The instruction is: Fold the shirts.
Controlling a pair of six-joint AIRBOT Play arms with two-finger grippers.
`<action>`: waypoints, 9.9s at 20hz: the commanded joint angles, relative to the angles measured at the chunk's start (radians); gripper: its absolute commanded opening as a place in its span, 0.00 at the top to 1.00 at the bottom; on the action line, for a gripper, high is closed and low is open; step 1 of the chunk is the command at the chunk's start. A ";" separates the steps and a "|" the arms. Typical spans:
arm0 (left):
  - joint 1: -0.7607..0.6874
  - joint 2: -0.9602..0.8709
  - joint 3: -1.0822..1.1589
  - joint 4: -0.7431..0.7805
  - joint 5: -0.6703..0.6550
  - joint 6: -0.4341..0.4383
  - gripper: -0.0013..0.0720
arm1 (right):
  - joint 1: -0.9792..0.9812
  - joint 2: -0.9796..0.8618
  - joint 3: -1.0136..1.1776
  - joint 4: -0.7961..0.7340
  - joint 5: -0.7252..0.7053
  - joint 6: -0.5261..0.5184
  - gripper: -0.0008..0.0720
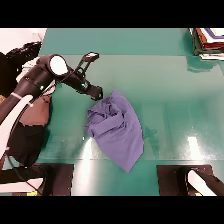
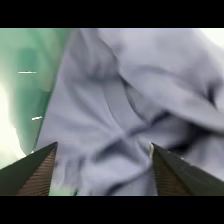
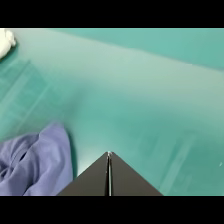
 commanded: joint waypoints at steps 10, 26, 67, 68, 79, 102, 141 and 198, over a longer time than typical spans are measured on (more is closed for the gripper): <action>0.065 -0.287 0.000 -0.174 0.085 0.148 0.15 | 0.056 -0.125 0.000 -0.002 0.095 0.046 0.97; 0.204 -0.220 0.234 -0.159 -0.019 0.154 0.95 | 0.469 -0.271 -0.900 0.065 -0.226 0.155 0.37; 0.243 0.521 -0.355 0.035 -0.015 0.230 0.95 | 0.533 0.073 -0.672 -0.312 -0.284 0.290 0.97; 0.243 0.521 -0.449 0.059 0.056 0.230 0.95 | 0.547 0.073 -0.754 -0.311 -0.344 0.314 0.97; 0.243 0.521 -0.532 0.102 0.171 0.229 0.95 | 0.414 0.098 -0.780 -0.338 -0.225 0.309 0.17; 0.243 0.620 0.281 0.147 0.120 0.210 0.95 | 0.245 0.161 -0.033 -0.444 -0.293 0.250 0.97; 0.264 -0.172 0.146 0.234 0.245 0.065 0.24 | 0.183 -0.798 0.302 -0.489 -0.004 0.314 0.37; 0.462 0.629 -0.167 -0.165 0.021 0.031 0.95 | -0.086 0.184 -0.449 -0.156 -0.245 0.183 0.97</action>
